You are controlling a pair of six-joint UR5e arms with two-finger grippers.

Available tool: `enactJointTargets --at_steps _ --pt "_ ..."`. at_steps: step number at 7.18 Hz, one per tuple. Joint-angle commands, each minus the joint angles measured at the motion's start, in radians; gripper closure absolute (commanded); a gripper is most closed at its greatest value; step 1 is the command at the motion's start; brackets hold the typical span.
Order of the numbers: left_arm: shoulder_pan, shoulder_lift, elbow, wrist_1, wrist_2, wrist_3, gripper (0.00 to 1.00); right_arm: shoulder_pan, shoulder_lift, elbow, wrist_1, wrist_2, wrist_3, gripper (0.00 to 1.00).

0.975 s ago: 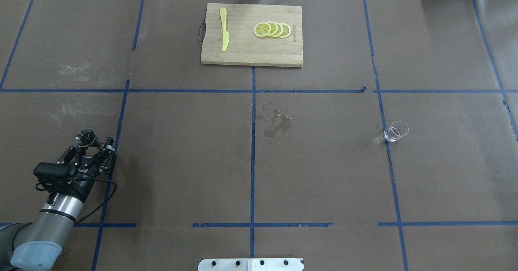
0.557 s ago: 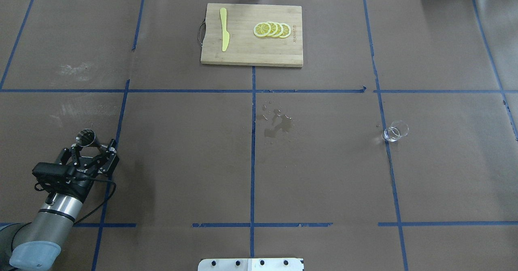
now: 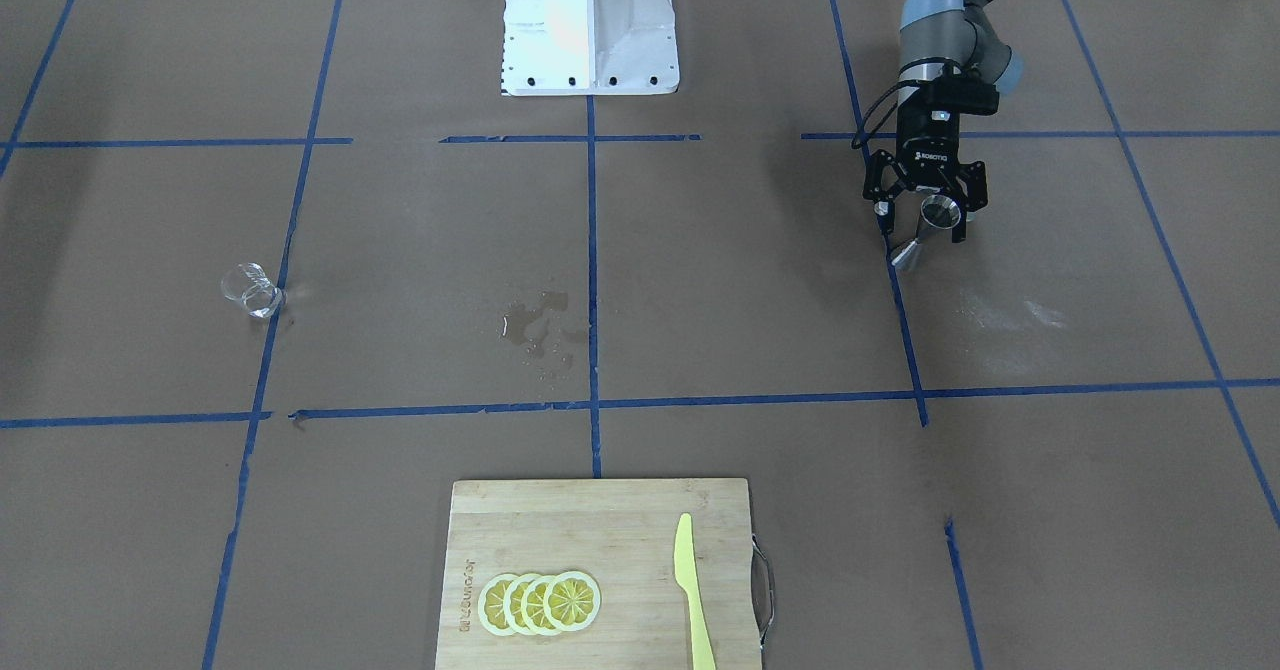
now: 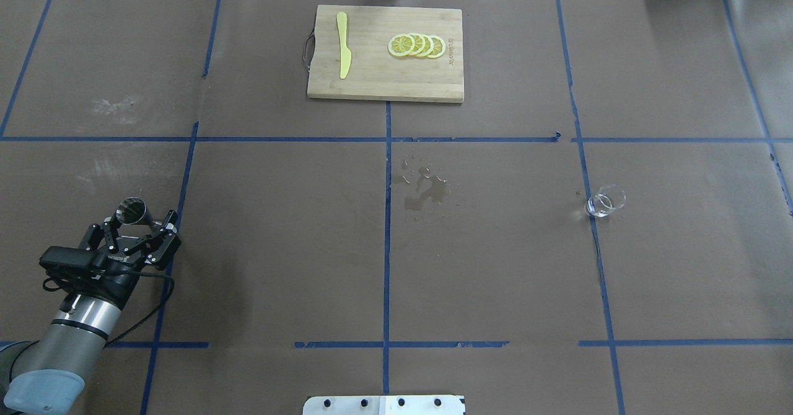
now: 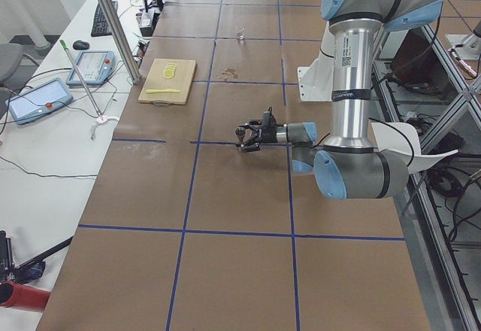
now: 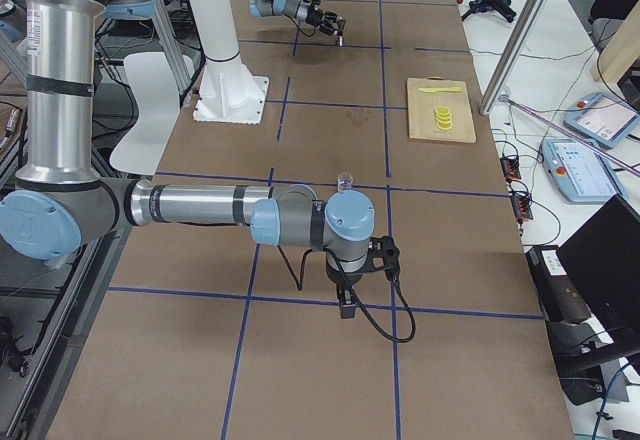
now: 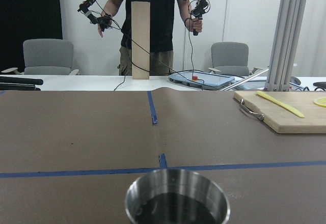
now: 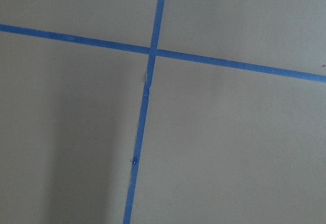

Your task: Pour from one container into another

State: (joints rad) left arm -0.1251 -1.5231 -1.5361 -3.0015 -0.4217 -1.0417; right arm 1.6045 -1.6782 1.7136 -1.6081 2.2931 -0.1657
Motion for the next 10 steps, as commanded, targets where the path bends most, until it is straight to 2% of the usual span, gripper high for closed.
enactJointTargets --at_steps 1,4,6,8,10 --pt "-0.001 0.011 -0.013 -0.085 0.027 0.075 0.00 0.000 0.002 0.000 0.001 0.000 0.000 0.00" --pt "-0.002 0.015 -0.088 -0.117 0.029 0.139 0.00 0.000 0.003 0.000 0.001 0.000 0.002 0.00" --pt "-0.013 0.017 -0.182 -0.147 0.017 0.285 0.00 0.000 0.005 0.000 -0.001 0.000 0.002 0.00" --pt "-0.079 0.024 -0.185 -0.221 -0.107 0.393 0.00 0.000 0.005 0.000 0.001 0.000 0.002 0.00" --pt "-0.236 0.026 -0.190 -0.223 -0.339 0.501 0.02 0.000 0.005 0.001 0.001 0.000 0.002 0.00"
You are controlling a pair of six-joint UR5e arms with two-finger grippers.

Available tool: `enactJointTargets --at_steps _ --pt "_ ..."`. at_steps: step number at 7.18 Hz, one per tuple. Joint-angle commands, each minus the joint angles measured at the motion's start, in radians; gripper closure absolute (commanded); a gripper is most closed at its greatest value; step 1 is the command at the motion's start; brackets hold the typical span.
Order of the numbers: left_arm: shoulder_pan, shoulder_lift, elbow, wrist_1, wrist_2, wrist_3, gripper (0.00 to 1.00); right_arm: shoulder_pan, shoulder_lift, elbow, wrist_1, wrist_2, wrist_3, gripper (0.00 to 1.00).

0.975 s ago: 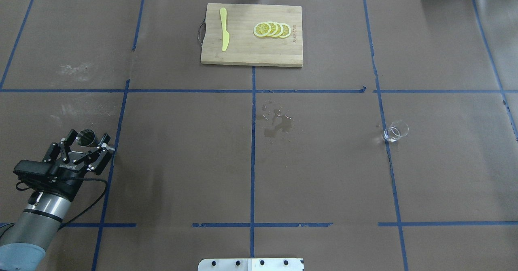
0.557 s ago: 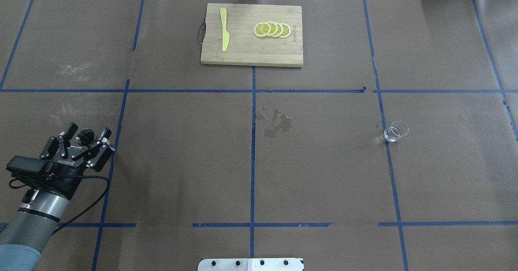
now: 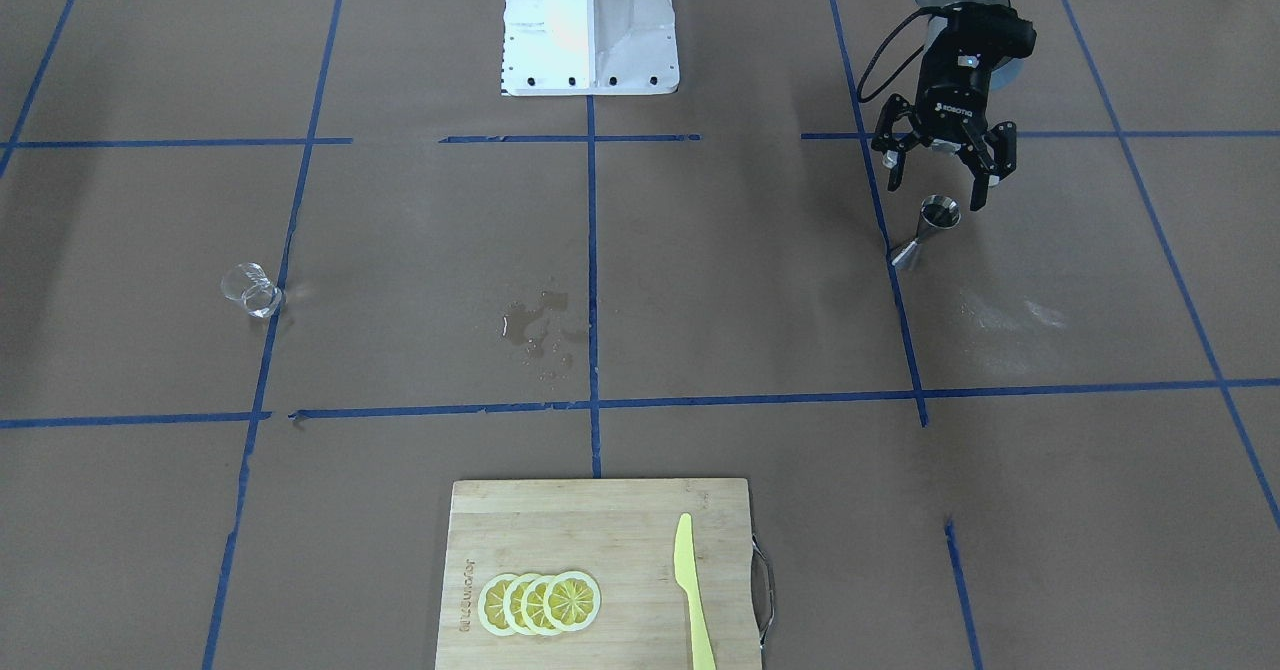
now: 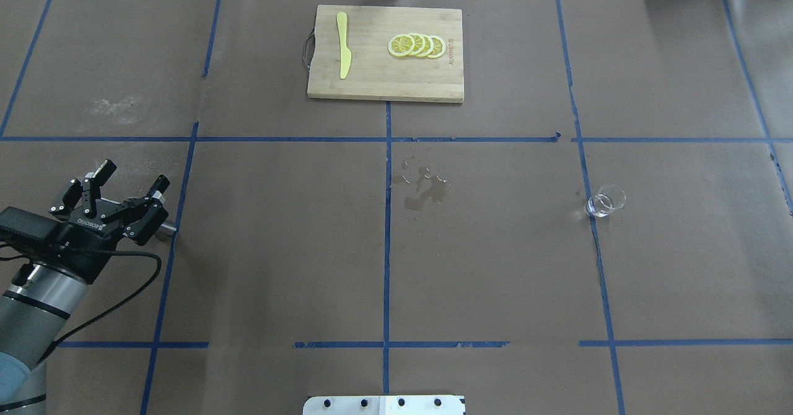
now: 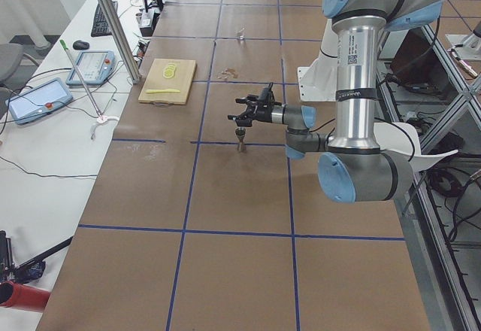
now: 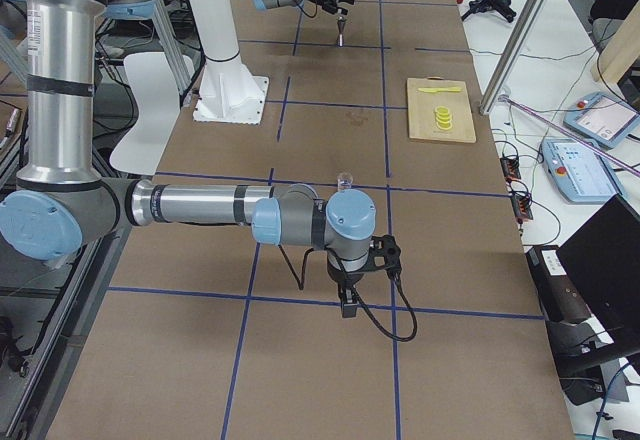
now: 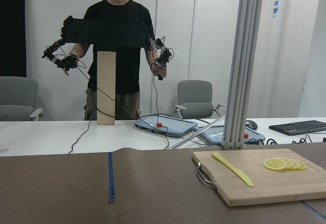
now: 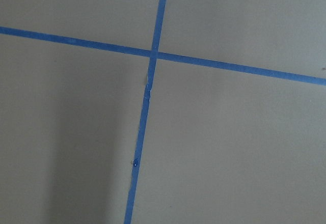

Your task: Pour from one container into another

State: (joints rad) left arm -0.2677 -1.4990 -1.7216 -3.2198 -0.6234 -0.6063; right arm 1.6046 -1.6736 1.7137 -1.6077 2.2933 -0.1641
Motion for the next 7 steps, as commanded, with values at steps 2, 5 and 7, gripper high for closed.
enactJointTargets --at_steps 2,5,7 --pt "-0.346 0.023 -0.003 0.049 -0.508 0.176 0.02 0.000 0.002 0.000 0.000 0.000 0.000 0.00" --pt "-0.792 -0.022 0.016 0.364 -1.139 0.432 0.02 0.000 -0.002 -0.002 0.000 -0.001 -0.002 0.00" --pt "-1.027 -0.055 0.014 0.657 -1.400 0.584 0.01 0.000 -0.003 -0.005 0.000 -0.005 -0.003 0.00"
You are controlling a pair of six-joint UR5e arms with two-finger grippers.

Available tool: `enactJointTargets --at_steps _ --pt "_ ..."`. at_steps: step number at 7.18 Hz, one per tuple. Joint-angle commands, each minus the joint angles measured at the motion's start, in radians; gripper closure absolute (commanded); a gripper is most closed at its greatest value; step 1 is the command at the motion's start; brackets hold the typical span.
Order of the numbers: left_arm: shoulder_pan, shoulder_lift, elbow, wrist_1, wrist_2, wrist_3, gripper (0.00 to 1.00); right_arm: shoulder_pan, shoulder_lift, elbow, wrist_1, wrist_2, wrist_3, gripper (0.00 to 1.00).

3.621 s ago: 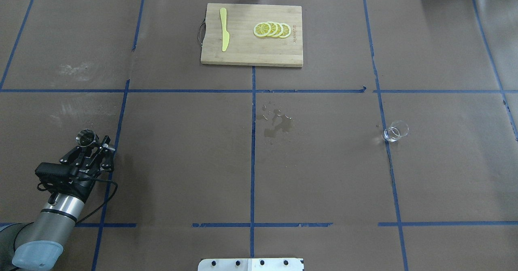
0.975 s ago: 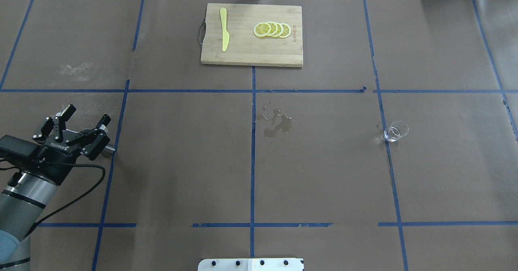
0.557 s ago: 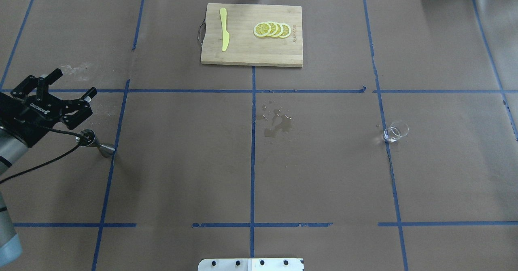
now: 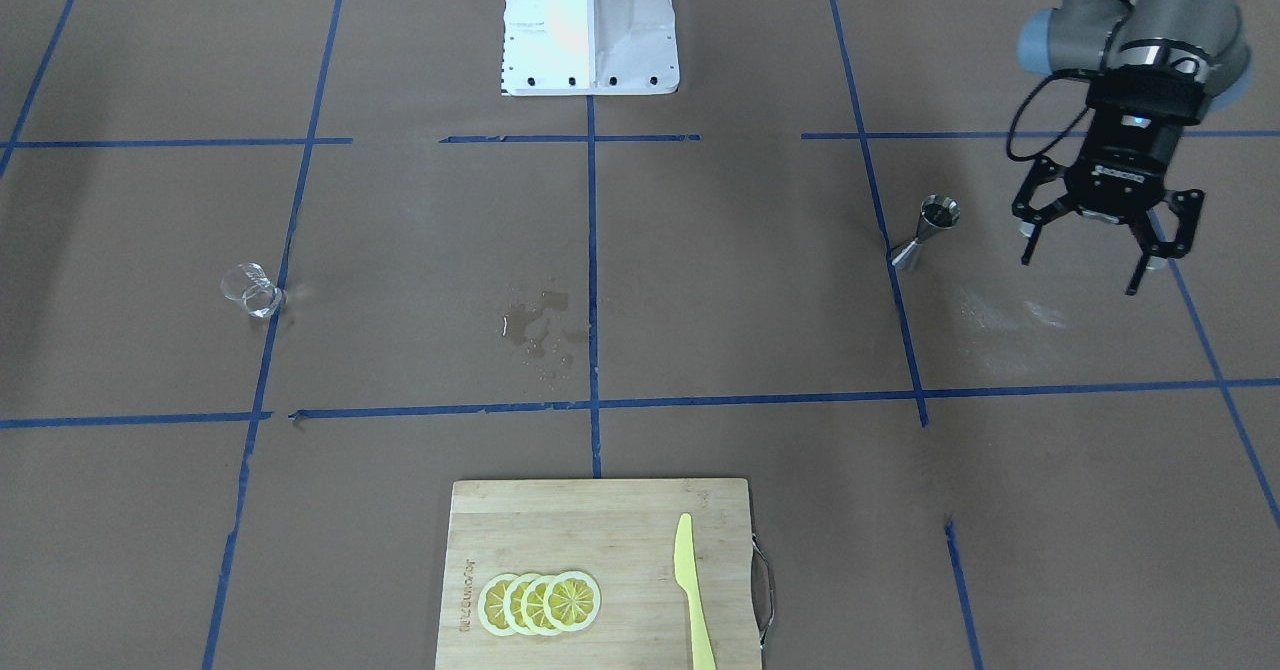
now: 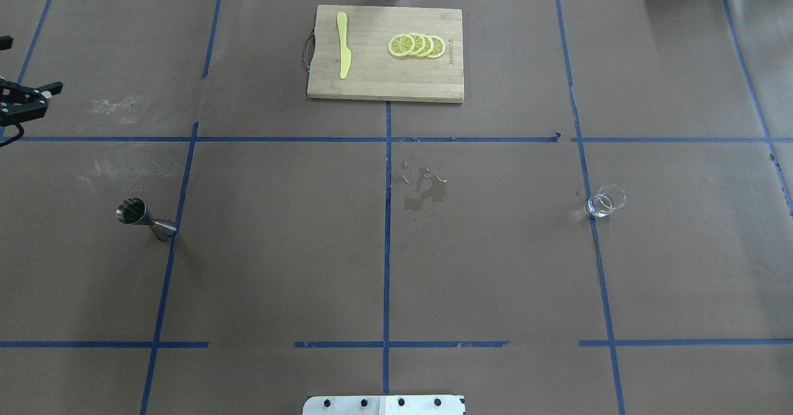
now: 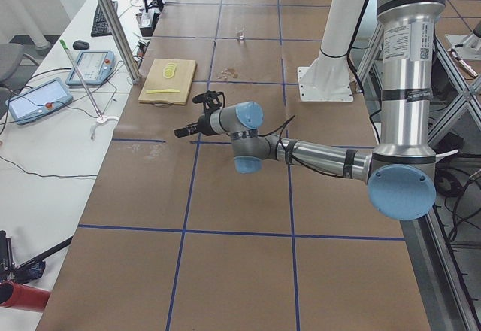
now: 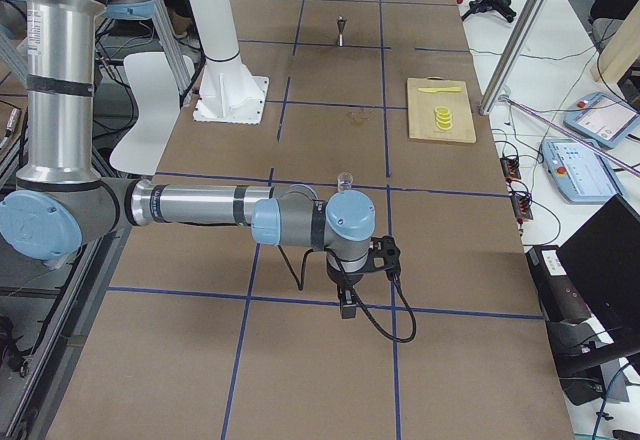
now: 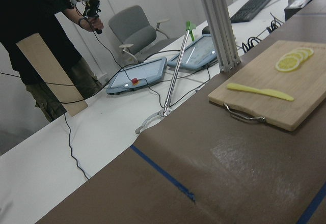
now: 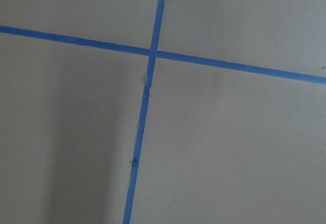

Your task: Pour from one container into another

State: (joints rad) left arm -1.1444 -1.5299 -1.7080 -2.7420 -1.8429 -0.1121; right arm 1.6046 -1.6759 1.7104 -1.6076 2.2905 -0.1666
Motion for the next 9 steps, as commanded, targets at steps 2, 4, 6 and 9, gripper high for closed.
enactJointTargets --at_steps 2,4,6,9 --pt "-0.343 -0.076 -0.001 0.509 -0.398 0.186 0.00 0.000 -0.007 -0.003 0.000 -0.003 -0.002 0.00" --pt "-0.411 -0.062 0.078 0.725 -0.395 0.216 0.00 0.000 -0.007 -0.025 -0.001 -0.003 0.002 0.00" --pt "-0.442 -0.009 0.189 0.762 -0.404 0.216 0.00 0.000 -0.002 -0.025 0.000 -0.015 -0.004 0.00" --pt "-0.440 0.005 0.162 1.086 -0.543 0.190 0.00 0.000 -0.007 -0.023 0.000 -0.017 -0.001 0.00"
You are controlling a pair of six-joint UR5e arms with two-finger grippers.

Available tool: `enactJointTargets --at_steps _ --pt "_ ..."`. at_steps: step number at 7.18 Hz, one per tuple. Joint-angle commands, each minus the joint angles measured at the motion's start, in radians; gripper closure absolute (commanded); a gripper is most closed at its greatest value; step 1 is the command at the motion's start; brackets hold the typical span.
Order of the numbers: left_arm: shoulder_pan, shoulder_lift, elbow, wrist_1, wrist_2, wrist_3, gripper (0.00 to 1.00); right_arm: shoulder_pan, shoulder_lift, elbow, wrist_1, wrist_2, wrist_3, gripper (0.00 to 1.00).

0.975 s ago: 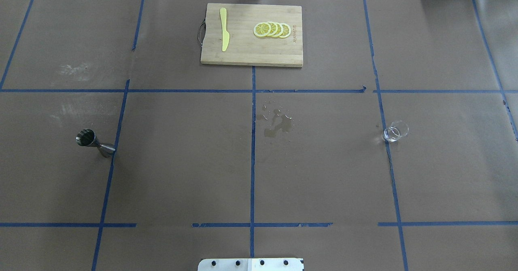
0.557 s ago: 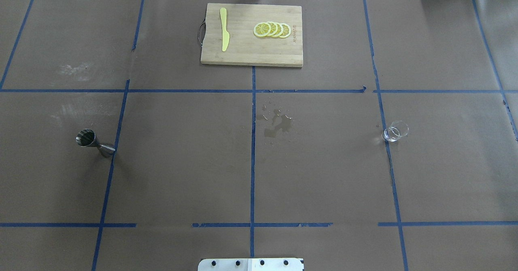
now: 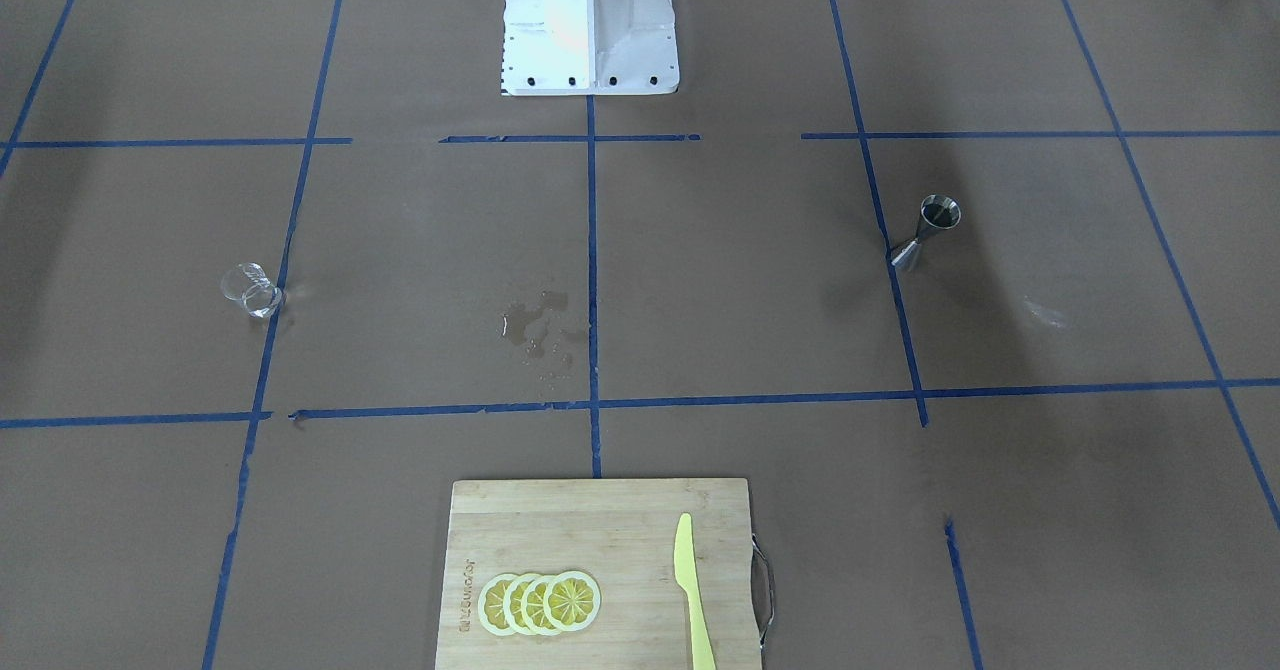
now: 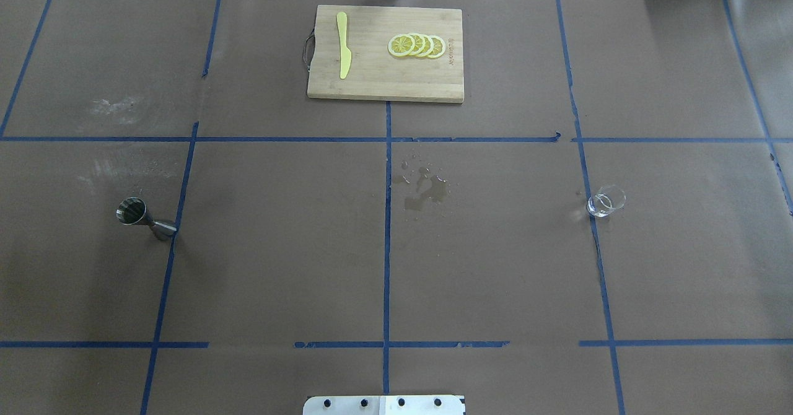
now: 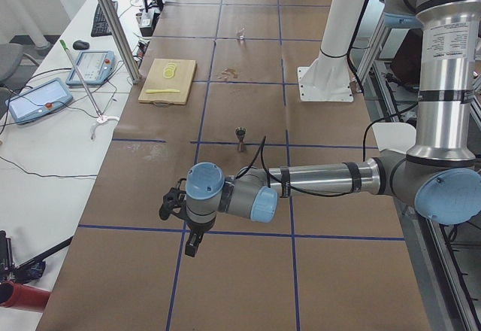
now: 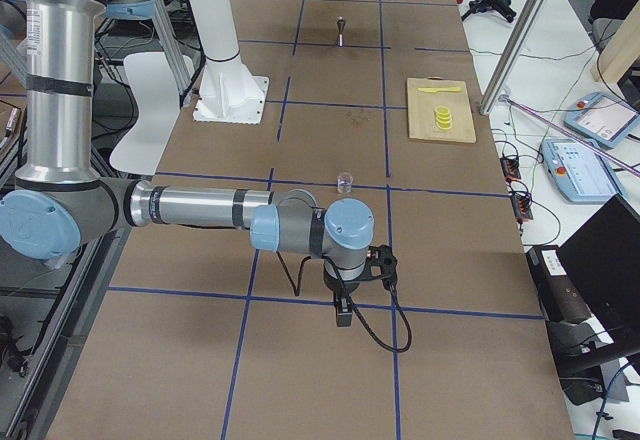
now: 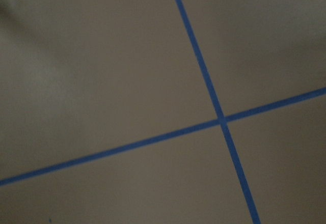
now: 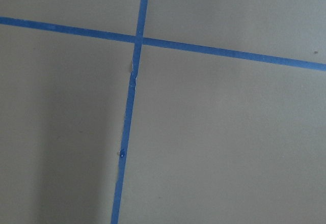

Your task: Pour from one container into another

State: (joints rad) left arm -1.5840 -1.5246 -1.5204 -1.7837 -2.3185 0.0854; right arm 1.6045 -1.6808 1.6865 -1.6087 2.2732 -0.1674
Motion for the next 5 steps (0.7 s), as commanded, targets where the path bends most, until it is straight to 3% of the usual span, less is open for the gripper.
enactJointTargets --at_steps 1,4,5 --pt "0.001 -0.015 -0.038 0.145 -0.123 -0.009 0.00 0.000 -0.003 -0.001 0.000 0.000 0.002 0.00" --pt "0.002 -0.043 -0.118 0.138 -0.096 -0.087 0.00 0.000 0.007 0.007 -0.002 0.006 0.002 0.00" --pt "0.004 -0.045 -0.088 0.126 -0.105 -0.087 0.00 0.000 0.007 0.007 -0.002 0.014 0.002 0.00"
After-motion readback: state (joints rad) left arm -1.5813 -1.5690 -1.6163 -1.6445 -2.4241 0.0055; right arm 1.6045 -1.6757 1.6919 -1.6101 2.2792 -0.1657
